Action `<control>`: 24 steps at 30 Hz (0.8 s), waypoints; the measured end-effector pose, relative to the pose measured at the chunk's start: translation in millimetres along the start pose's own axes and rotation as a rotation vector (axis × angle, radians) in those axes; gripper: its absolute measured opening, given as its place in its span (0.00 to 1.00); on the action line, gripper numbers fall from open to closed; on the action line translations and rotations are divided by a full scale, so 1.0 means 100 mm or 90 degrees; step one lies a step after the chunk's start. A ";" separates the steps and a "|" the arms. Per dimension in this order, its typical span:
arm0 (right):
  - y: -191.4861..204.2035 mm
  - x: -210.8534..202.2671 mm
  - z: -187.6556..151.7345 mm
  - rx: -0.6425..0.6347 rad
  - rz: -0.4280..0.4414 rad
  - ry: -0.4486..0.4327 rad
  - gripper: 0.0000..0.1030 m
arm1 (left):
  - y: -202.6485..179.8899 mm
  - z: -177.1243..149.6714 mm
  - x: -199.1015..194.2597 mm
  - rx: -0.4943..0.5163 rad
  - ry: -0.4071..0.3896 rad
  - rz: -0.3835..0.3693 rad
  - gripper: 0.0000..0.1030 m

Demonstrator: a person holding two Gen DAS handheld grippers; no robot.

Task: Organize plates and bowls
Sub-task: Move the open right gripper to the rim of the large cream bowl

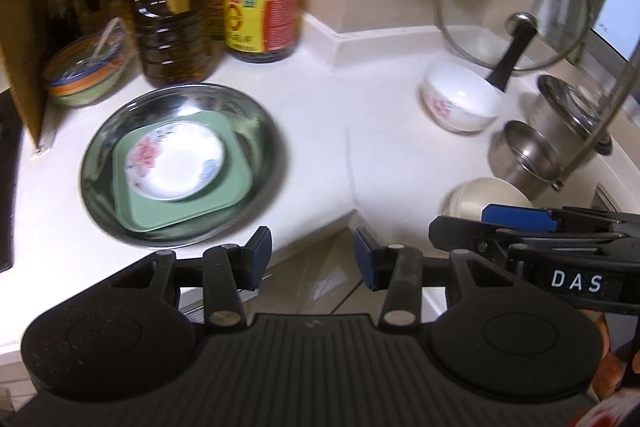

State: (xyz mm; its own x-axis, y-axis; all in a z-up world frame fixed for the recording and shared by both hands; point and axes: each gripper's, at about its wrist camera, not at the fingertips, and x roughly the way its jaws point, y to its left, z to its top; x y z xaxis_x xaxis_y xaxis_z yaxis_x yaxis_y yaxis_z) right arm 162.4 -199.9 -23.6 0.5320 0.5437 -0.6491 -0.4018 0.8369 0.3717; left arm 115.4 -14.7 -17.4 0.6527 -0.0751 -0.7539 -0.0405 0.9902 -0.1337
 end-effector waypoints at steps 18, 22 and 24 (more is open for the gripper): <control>-0.53 -0.47 -0.23 0.097 -0.126 -0.045 0.63 | -0.60 0.09 0.29 0.111 0.024 -0.104 0.42; -0.64 -0.52 -0.26 0.118 -0.153 -0.050 0.62 | -0.69 0.11 0.39 0.132 0.034 -0.120 0.42; -0.70 -0.54 -0.29 0.128 -0.167 -0.051 0.63 | -0.74 0.12 0.44 0.142 0.037 -0.127 0.42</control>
State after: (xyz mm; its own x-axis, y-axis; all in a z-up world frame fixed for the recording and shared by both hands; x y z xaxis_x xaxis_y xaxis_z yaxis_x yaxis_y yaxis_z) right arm 140.5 -289.8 -33.6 0.6578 0.3041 -0.6891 -0.0918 0.9404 0.3274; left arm 155.9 -89.5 -32.9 0.5862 -0.2704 -0.7637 0.2546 0.9564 -0.1432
